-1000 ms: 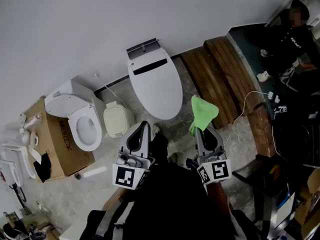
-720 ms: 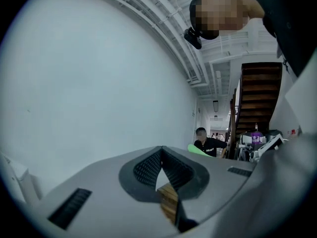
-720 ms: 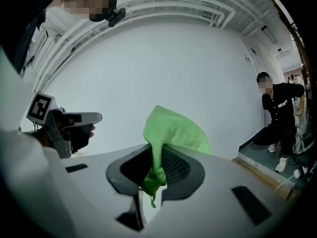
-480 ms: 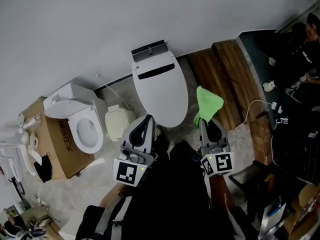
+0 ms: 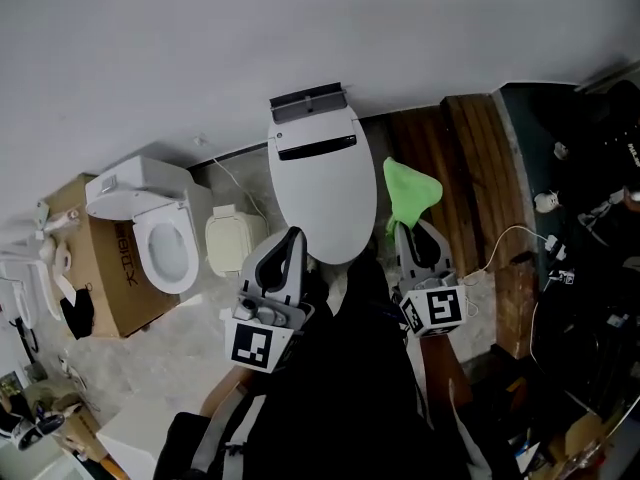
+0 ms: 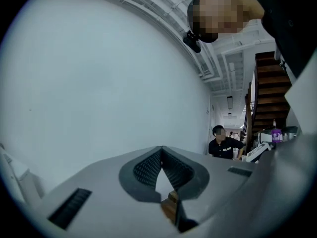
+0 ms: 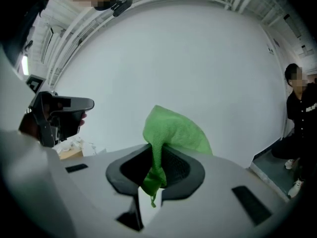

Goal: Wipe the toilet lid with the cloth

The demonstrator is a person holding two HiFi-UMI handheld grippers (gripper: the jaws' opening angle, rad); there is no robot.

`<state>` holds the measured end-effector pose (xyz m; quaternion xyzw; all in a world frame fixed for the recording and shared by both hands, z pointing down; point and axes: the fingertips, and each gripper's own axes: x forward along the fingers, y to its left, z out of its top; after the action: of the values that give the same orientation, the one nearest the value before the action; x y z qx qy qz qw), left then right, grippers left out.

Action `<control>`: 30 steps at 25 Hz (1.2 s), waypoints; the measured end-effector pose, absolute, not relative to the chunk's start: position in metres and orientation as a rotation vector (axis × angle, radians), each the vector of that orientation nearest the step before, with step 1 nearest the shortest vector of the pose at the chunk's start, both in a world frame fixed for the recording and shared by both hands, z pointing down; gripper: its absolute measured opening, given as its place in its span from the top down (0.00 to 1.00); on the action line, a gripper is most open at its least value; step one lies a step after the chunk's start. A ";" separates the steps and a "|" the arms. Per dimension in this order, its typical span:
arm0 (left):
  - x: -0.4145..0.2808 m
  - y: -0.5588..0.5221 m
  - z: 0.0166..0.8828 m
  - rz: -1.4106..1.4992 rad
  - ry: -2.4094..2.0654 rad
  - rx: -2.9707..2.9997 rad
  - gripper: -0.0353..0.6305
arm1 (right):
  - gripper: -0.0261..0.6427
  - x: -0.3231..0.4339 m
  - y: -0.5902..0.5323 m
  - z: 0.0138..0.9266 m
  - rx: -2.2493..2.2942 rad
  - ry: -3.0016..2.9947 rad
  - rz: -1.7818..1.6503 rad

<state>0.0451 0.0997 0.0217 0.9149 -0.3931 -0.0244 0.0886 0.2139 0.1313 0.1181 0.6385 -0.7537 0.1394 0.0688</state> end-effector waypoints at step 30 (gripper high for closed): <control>0.129 -0.026 0.118 0.030 -1.533 2.461 0.94 | 0.86 0.305 -0.117 0.376 1.357 -2.225 0.539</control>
<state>0.1286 -0.0260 0.1179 0.8426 -0.5247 0.0101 0.1207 0.3051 -0.1171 0.3756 0.4953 -0.8121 0.1969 0.2376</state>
